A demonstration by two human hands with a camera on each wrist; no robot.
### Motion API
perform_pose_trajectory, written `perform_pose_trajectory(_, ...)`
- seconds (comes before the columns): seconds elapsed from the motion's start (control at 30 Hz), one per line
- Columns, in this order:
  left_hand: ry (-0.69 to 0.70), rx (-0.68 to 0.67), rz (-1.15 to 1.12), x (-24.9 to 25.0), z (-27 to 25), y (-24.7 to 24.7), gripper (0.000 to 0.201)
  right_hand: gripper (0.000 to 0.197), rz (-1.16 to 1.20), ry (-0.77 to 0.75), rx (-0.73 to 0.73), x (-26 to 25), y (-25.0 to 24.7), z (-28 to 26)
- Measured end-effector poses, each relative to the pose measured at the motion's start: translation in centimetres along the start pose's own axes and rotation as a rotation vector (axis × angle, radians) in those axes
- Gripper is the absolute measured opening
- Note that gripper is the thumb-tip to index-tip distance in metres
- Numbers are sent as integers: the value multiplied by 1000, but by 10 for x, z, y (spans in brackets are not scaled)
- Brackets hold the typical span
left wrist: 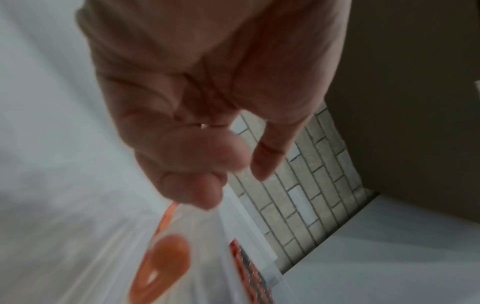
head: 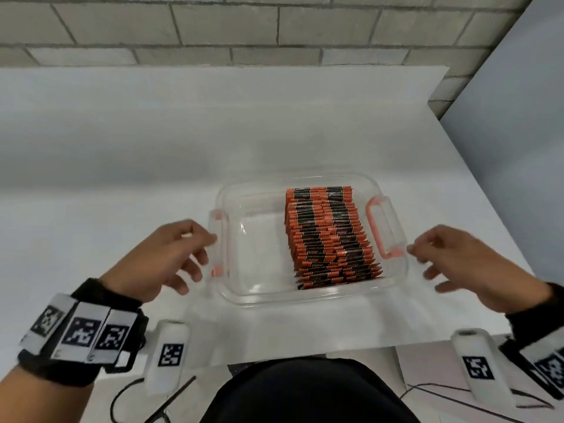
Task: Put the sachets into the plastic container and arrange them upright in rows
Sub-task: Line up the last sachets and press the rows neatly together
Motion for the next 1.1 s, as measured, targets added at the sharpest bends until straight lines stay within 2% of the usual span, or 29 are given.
perform_pose_trajectory(0.07,-43,-56,-15,-11,-1,3,18,20,91,45,-123,4,9,1)
perform_pose_trajectory(0.17,-9,-18,-110,-14,8,4,17,7,282,26,-159,2,12,11)
perform_pose_trajectory(0.33,72,102,-209,-9,30,5,19,6,417,-32,-89,-11,12,33)
perform_pose_trajectory(0.47,223,287,-309,-4,51,8,18,6,496,-68,-47,-25,13,52)
perform_pose_trajectory(0.6,319,416,-438,0,70,16,12,14,642,-108,90,-38,17,74)
perform_pose_trajectory(0.7,344,412,-516,2,85,15,10,15,739,-121,153,-51,19,87)
perform_pose_trajectory(0.83,388,298,-488,-1,96,29,24,12,840,-143,122,-70,25,103)
perform_pose_trajectory(0.97,437,365,-445,8,118,30,22,20,947,-163,99,-90,23,122)
perform_pose_trajectory(1.1,451,399,-338,23,149,22,32,18,1019,-170,112,-110,19,146)
Point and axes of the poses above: each hand's wrist, its own z-axis towards the middle knuckle, its own y-axis out of the palm, x = y × z, the point moved 2 cm from there along z, towards the middle knuckle, and after that the axes turned 8 degrees about -z, right-handed, at the moved point
